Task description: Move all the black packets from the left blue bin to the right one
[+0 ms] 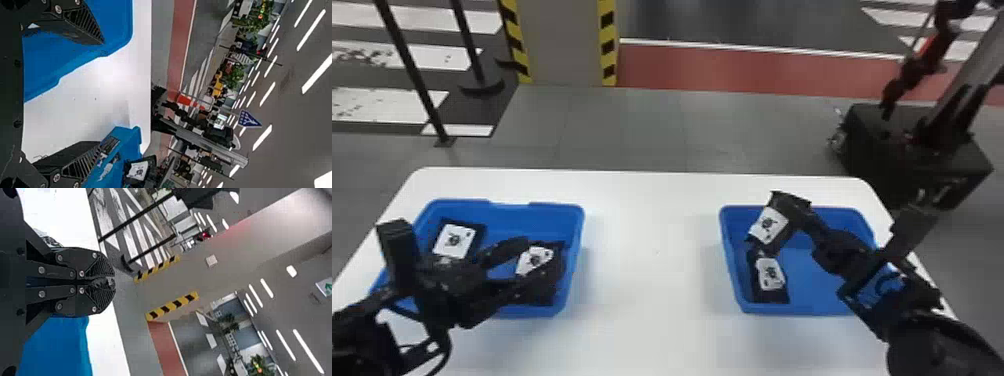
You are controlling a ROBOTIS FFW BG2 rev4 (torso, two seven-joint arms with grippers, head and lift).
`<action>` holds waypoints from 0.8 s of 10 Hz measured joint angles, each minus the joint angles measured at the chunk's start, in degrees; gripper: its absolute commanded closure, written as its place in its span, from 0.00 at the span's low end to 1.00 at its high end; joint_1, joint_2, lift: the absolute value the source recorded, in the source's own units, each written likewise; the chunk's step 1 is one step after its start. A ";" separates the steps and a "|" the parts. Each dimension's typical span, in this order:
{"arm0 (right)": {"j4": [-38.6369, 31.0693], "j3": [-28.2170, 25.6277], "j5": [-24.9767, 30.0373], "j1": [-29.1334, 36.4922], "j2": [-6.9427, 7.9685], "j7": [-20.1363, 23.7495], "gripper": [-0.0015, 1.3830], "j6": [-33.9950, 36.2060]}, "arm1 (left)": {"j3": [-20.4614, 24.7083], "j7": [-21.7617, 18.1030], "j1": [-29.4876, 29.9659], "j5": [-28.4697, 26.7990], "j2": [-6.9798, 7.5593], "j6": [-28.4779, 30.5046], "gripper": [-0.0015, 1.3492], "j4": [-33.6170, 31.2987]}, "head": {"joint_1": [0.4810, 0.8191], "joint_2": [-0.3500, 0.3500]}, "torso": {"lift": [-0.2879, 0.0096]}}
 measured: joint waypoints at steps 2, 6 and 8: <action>1.08 -2.16 2.79 1.02 -0.59 -3.80 0.24 -0.92 | 2.99 0.16 0.71 -0.74 -0.01 -0.11 0.10 -1.43 | 0.63 0.34 | 0.60; -5.98 -2.20 2.34 6.95 0.90 -5.07 0.28 -4.09 | 5.69 1.85 0.45 -6.27 -0.26 2.33 0.11 -1.42 | 0.63 0.40 | 0.60; -10.49 -2.13 1.97 9.84 2.07 -4.30 0.35 -4.22 | 6.04 1.93 -1.36 -8.75 0.12 2.48 0.11 2.15 | 0.63 0.45 | 0.60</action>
